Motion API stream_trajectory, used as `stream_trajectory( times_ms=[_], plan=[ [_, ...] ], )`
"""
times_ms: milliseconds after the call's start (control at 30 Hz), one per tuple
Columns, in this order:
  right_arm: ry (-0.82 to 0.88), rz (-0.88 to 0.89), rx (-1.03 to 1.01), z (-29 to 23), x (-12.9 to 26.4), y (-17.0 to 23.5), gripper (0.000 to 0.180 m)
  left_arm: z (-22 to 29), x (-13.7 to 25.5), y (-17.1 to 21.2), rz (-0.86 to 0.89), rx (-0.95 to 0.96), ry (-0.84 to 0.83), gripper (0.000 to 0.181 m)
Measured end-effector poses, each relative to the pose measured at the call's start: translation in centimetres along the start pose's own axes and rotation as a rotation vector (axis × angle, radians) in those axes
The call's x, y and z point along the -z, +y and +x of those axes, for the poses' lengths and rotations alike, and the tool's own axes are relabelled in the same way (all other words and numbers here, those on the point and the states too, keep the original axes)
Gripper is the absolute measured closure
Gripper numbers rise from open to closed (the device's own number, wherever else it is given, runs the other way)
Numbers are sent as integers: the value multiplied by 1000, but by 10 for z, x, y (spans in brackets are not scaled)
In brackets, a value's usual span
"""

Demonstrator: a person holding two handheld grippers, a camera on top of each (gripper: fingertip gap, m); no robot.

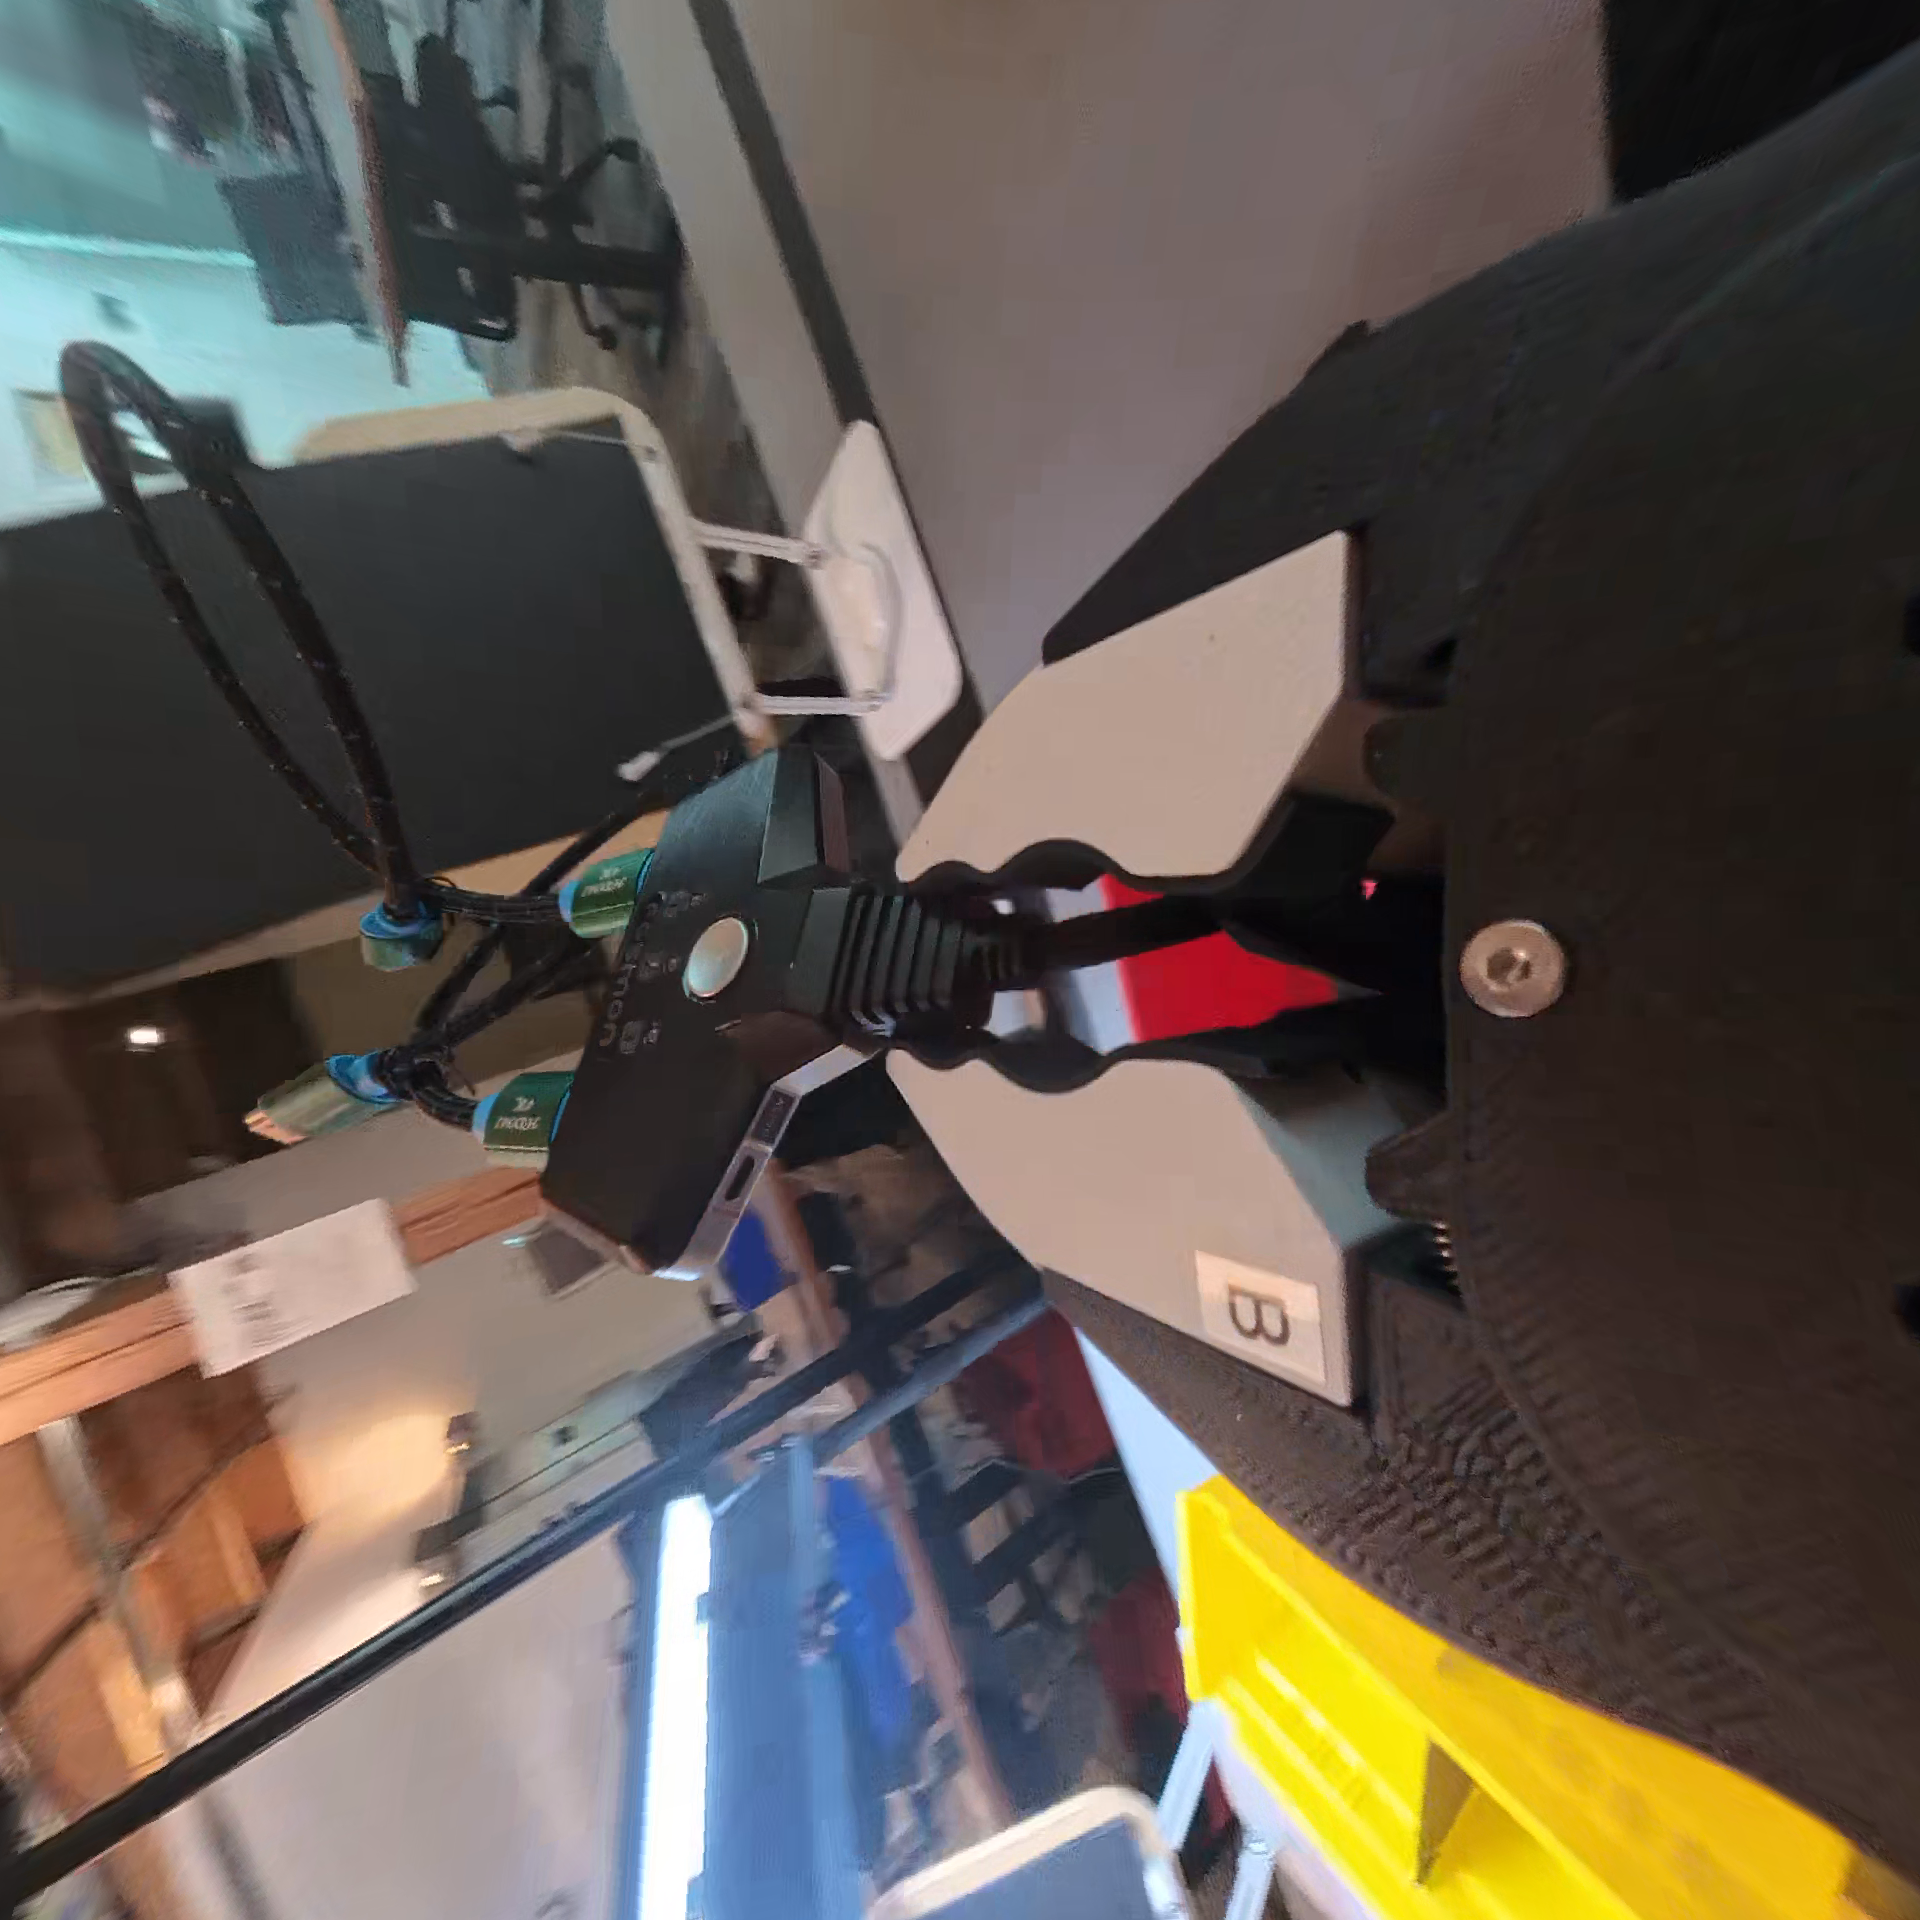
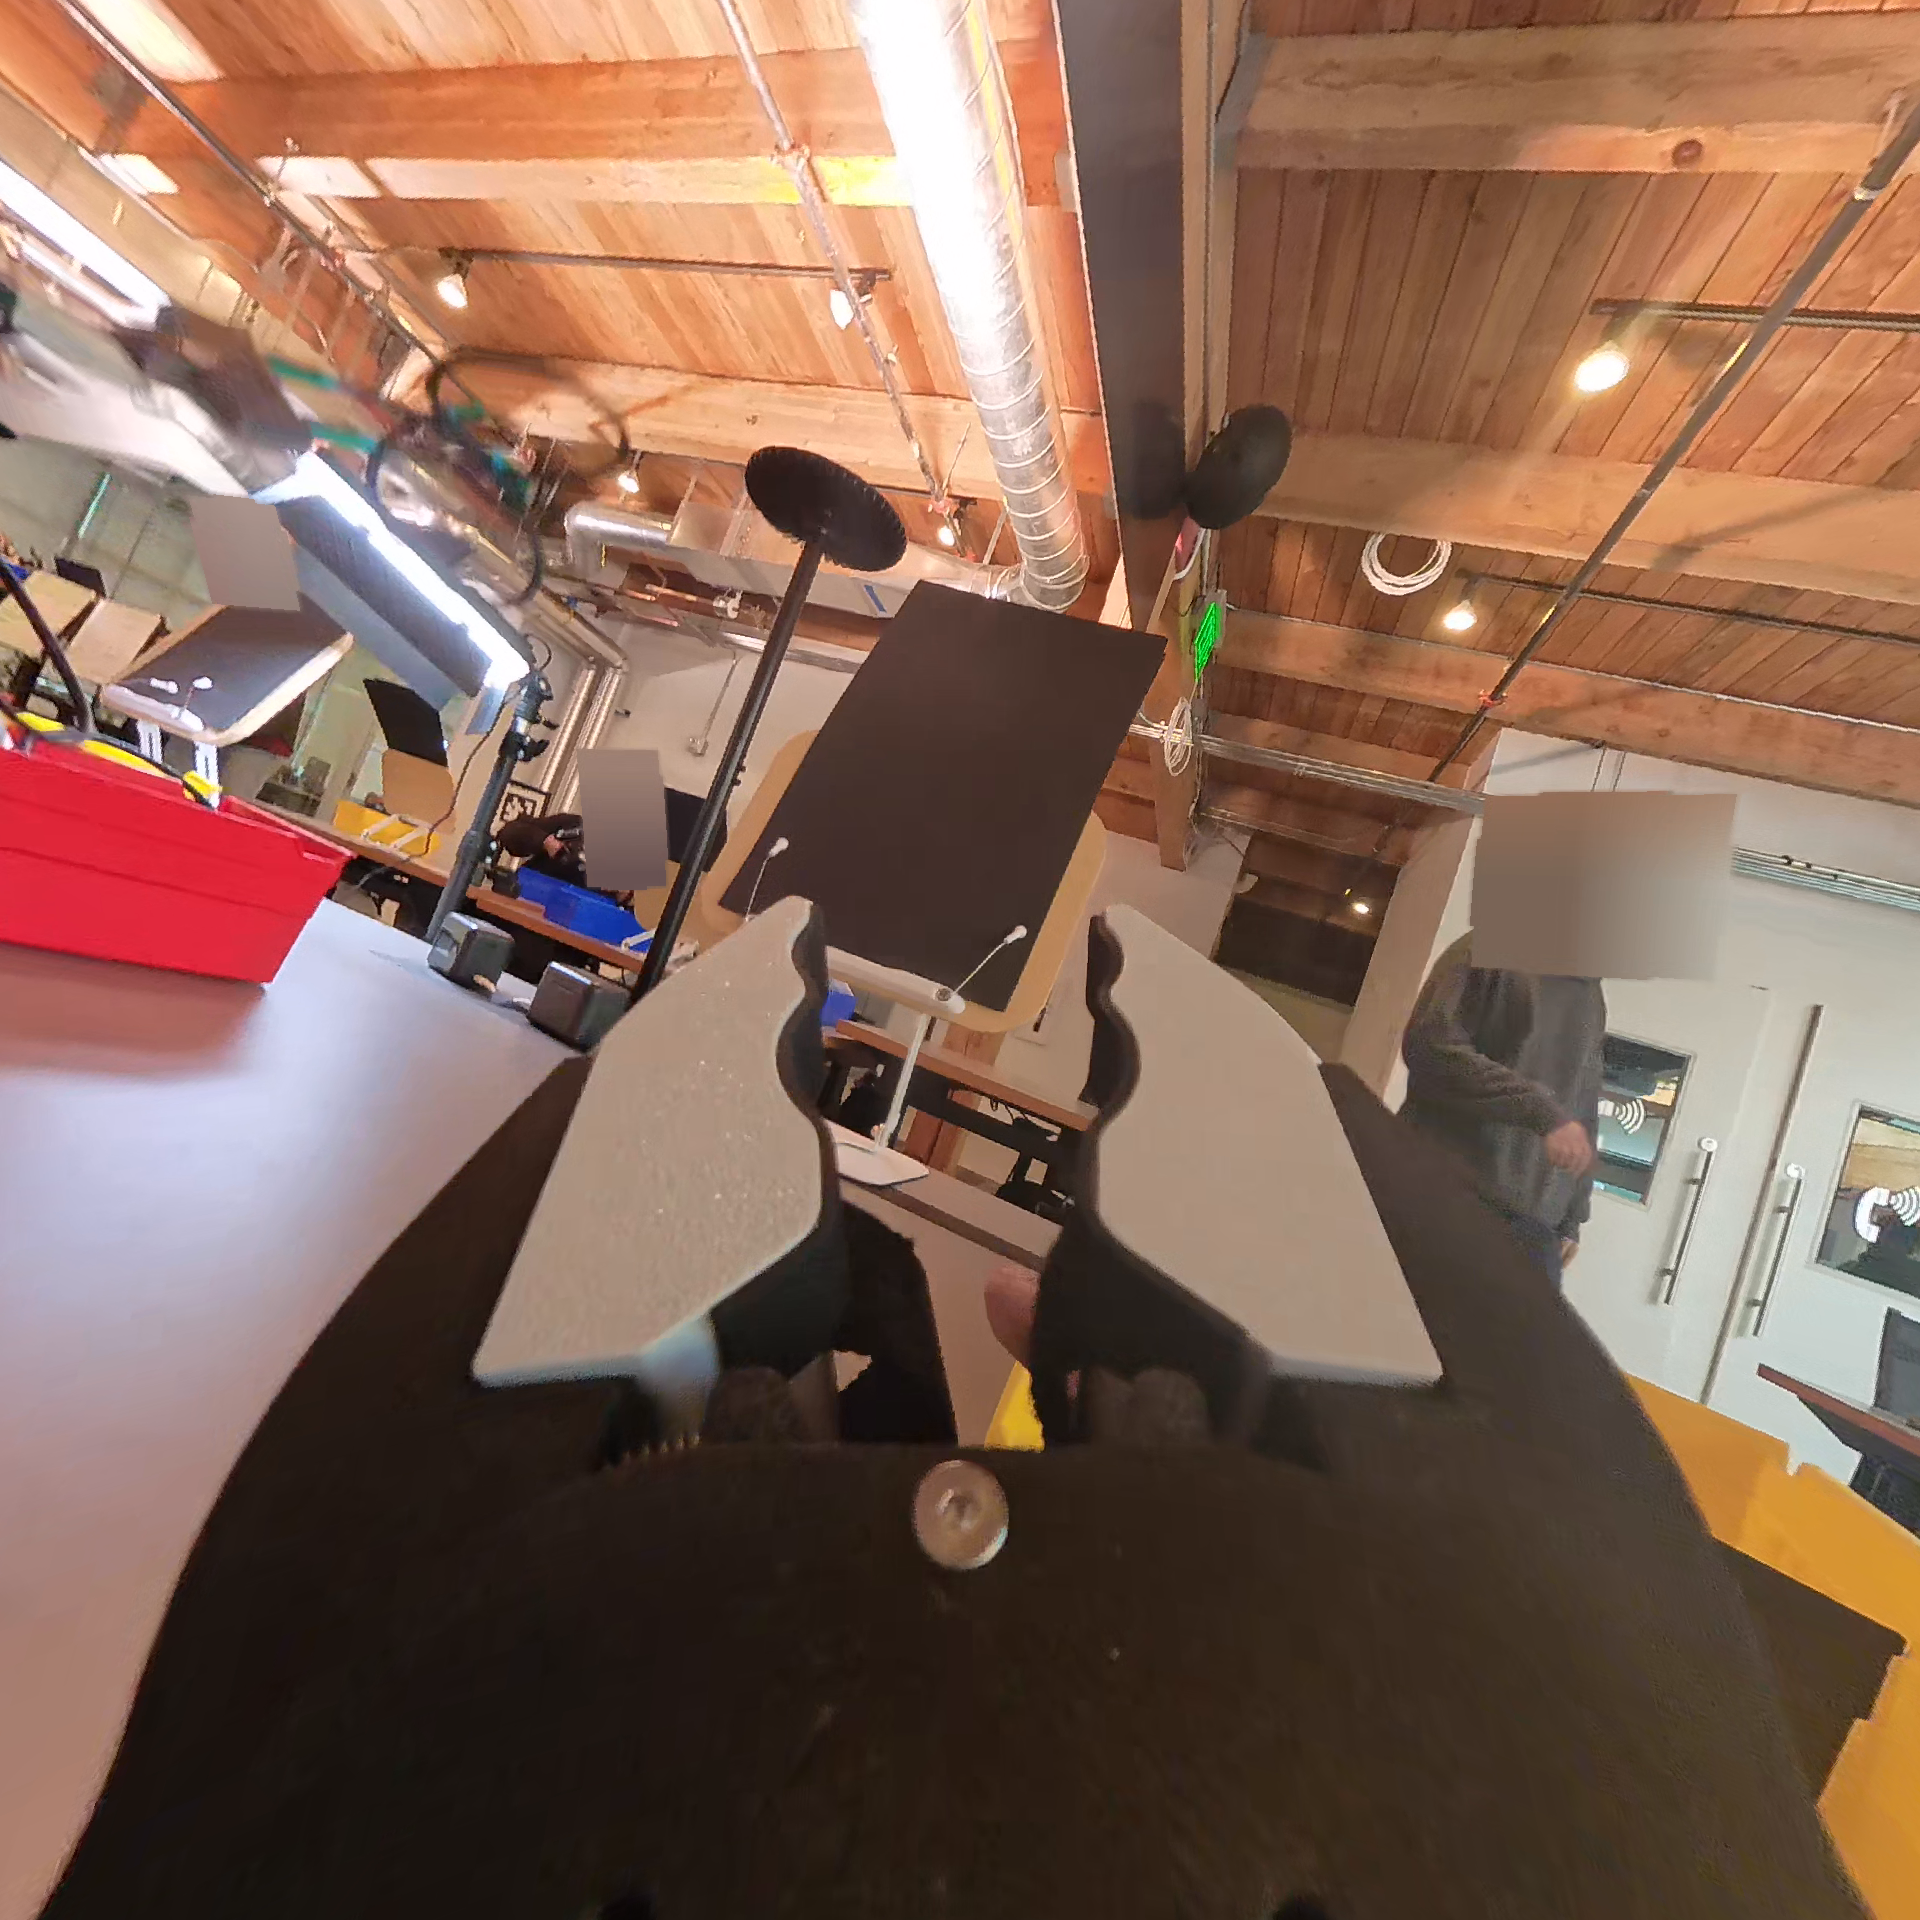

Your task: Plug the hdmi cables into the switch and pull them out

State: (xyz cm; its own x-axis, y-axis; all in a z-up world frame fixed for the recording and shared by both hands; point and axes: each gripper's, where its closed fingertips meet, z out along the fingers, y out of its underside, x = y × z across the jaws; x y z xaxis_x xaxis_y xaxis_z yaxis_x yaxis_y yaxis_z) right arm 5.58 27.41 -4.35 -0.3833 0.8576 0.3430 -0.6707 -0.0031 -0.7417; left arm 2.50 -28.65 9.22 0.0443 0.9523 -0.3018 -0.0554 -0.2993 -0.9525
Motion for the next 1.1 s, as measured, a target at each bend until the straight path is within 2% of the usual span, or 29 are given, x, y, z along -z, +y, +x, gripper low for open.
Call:
stream_trajectory(
  times_ms=[167, 233, 333, 433, 500, 533, 567, 633, 800, 933, 967, 1000, 1033, 1100],
  plan=[
    [-31, -63, 72, -9, -5, 9, 135, 24, 17, -56, 209, -60, 15, 158],
    [-12, -81, 35, -8, -13, 6, 146, 44, 24, -65, 271, -83, 25, 158],
    [-100, -91, -192, -26, -40, -13, 151, 82, 34, -65, 343, -94, 51, 158],
    [-342, -115, -464, -69, -73, -38, 149, 124, 40, -55, 405, -52, 74, 158],
    [-536, -102, -648, -102, -92, -57, 142, 151, 39, -49, 461, 45, 102, 158],
    [-619, -109, -734, -118, -101, -64, 132, 163, 37, -46, 486, 88, 109, 157],
    [-692, -126, -800, -132, -110, -68, 122, 173, 33, -43, 514, 127, 106, 158],
    [-800, -166, -872, -157, -127, -72, 113, 192, 23, -39, 570, 201, 97, 157],
    [-822, -195, -829, -190, -170, -55, 94, 244, 1, -15, 604, 226, 110, 157],
    [-735, -124, -871, -191, -191, -44, 99, 292, -6, 16, 533, 112, 216, 157],
    [-727, -125, -879, -191, -194, -39, 106, 301, -6, 18, 511, 70, 242, 157],
    [-721, -134, -899, -190, -195, -34, 114, 311, -7, 22, 488, 27, 260, 157],
    [-691, -151, -914, -186, -196, -25, 143, 317, -8, 26, 479, -12, 254, 157],
    [-749, -97, -935, -181, -187, -23, 158, 325, -7, 32, 468, -49, 277, 156]
  ],
)
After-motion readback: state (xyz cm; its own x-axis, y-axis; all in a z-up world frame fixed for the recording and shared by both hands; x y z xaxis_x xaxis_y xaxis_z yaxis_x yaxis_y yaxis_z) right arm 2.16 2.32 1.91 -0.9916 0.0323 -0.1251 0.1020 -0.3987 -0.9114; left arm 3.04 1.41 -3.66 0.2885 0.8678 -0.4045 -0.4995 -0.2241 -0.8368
